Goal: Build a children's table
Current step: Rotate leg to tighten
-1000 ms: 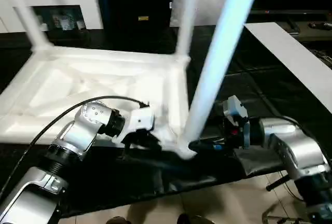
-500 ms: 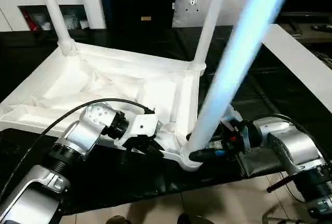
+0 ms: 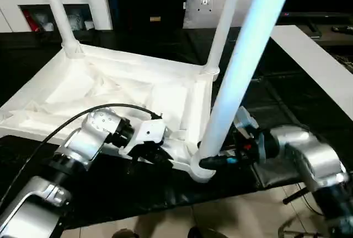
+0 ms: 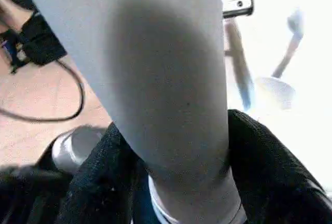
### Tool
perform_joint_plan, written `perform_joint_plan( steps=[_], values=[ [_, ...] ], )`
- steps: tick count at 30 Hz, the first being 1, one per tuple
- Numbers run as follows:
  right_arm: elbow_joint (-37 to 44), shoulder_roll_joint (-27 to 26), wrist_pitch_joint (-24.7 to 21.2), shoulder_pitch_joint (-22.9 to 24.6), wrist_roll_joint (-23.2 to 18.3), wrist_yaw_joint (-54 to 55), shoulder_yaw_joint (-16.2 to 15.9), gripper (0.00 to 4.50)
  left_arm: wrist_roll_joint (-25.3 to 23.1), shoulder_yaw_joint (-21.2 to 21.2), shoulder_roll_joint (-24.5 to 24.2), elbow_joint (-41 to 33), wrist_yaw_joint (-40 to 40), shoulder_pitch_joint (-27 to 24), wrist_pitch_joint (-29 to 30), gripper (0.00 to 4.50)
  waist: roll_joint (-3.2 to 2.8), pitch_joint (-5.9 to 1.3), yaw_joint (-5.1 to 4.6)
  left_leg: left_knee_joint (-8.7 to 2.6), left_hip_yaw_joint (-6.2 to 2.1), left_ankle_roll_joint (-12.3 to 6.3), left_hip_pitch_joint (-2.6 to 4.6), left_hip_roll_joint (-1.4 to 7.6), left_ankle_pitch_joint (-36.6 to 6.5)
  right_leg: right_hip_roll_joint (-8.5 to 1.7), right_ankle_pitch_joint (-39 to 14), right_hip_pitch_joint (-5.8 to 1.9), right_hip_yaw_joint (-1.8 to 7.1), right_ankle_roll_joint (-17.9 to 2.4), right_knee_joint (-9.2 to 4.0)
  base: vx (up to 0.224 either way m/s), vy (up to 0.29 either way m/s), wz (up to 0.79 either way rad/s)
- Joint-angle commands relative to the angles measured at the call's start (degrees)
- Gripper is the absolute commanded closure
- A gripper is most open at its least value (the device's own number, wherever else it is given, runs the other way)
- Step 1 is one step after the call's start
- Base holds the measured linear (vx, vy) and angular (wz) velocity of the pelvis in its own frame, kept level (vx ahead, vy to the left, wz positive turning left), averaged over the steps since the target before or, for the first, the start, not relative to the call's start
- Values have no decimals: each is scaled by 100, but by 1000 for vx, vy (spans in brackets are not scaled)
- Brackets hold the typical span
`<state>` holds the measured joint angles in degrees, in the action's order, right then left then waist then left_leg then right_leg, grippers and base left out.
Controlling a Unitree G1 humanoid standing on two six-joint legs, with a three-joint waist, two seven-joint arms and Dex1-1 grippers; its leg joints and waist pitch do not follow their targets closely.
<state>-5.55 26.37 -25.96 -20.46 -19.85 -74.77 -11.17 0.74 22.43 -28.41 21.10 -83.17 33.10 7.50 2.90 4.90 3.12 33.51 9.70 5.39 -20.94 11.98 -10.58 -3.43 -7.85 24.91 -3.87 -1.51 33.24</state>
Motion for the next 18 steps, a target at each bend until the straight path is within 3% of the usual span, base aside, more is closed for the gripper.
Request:
perform_joint_plan(
  steps=[1, 5, 6, 8, 9, 10, 15, 16, 18],
  values=[
    [232, -376, -178, 109, 126, 834, -74, 234, -16, -205, 179, -252, 644, -41, 574, 450, 11, -302, -44, -397, 22, -273, 24, 91, -1054, -361, -2454, -338, 240, -746, -418, 0, 0, 0],
    [283, -925, -530, 154, 305, 1955, 116, 240, -15, -340, 376, -585, 1141, -154, 1161, 450, 22, -271, -209, -425, -30, -105, -16, 52, -1295, -367, -3265, -344, 204, -391, -509, 0, 0, 0],
    [308, -1313, -697, 165, 418, 2644, 229, 240, -62, -424, 596, -772, 1547, -203, 1556, 450, -1, -260, -237, -427, -41, -69, -8, 50, -1354, -366, -3322, -330, 198, -379, -508, 0, 0, 0],
    [297, -1505, -723, 171, 554, 3024, 261, 244, -92, -453, 724, -873, 1770, -232, 1746, 450, 32, -263, -349, -423, -59, -59, -23, 31, -1459, -363, -3476, -334, 178, -292, -552, 0, 0, 0],
    [263, -1681, -736, 167, 667, 3362, 302, 244, -113, -483, 860, -935, 1982, -243, 1894, 450, 11, -261, -356, -420, -60, -77, -8, 24, -1489, -363, -3503, -314, 177, -288, -568, 0, 0, 0],
    [171, -1925, -741, 140, 802, 3845, 384, 245, -147, -517, 1066, -993, 2274, -241, 2074, 450, 31, -254, -400, -407, -50, -118, 2, 19, -1540, -357, -3529, -290, 181, -292, -594, 0, 0, 0],
    [-101, -2524, -486, 36, 1114, 5018, 592, 245, -230, -567, 1698, -1020, 3073, -159, 2391, 450, 3, -238, -417, -388, -37, -166, 47, -8, -1657, -340, -3783, -227, 167, -149, -661, 0, 0, 0],
    [-113, -2643, -348, 16, 1170, 5201, 638, 213, -250, -564, 1805, -1067, 3182, -150, 2479, 450, 14, -241, -423, -380, -37, -180, 50, -19, -1717, -331, -3820, -223, 151, -98, -679, 0, 0, 0],
    [-138, -2674, -226, -4, 1193, 5226, 644, 194, -291, -529, 1826, -1071, 3220, -125, 2482, 450, -2, -252, -424, -399, -47, -197, 37, -11, -1716, -332, -3716, -238, 155, -76, -668, 0, 0, 0]
  ],
)
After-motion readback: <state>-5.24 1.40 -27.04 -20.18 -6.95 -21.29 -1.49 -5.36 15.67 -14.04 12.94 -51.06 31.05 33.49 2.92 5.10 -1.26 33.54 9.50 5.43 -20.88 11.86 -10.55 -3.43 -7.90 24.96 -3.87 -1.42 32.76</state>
